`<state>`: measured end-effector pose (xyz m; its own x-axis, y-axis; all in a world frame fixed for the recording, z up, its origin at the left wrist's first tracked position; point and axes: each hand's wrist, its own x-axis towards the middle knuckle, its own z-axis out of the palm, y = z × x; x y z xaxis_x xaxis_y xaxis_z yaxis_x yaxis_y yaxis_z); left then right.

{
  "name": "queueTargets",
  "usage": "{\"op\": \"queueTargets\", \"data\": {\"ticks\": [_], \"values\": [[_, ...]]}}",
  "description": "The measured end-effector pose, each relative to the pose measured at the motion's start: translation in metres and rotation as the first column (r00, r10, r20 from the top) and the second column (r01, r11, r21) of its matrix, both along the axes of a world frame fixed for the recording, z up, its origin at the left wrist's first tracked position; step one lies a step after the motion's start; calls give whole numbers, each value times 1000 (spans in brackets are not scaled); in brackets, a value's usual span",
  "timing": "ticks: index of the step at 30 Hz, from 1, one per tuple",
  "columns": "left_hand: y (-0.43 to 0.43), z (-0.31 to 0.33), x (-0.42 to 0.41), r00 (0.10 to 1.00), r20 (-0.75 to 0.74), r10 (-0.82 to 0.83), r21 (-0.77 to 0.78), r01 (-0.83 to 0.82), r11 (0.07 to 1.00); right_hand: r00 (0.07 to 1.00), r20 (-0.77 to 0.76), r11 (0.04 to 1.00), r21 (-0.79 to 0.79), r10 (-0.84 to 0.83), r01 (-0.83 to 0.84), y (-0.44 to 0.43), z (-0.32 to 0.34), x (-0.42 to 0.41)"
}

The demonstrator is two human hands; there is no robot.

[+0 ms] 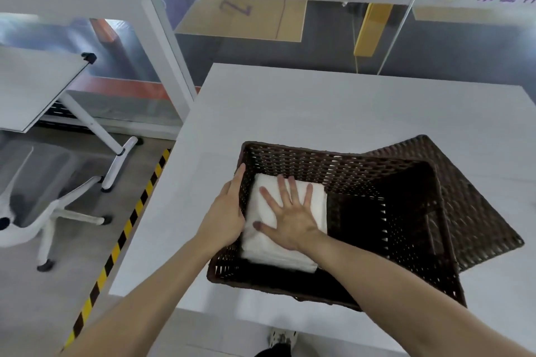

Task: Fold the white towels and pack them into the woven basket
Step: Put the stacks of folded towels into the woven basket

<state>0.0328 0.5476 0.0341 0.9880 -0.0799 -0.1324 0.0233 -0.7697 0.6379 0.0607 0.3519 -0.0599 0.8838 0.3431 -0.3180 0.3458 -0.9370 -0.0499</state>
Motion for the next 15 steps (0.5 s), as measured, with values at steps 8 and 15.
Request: {"op": "queueTargets", "data": {"ticks": [8, 15], "values": [[-7, 10, 5, 998, -59, -14, 12, 15, 1000, 988, -129, 996, 2, -87, 88, 17, 12, 14], [-8, 9, 6, 998, -65, -4, 22, 6, 1000, 957, -54, 822, 500, -285, 273, -21, 31, 10]]}}
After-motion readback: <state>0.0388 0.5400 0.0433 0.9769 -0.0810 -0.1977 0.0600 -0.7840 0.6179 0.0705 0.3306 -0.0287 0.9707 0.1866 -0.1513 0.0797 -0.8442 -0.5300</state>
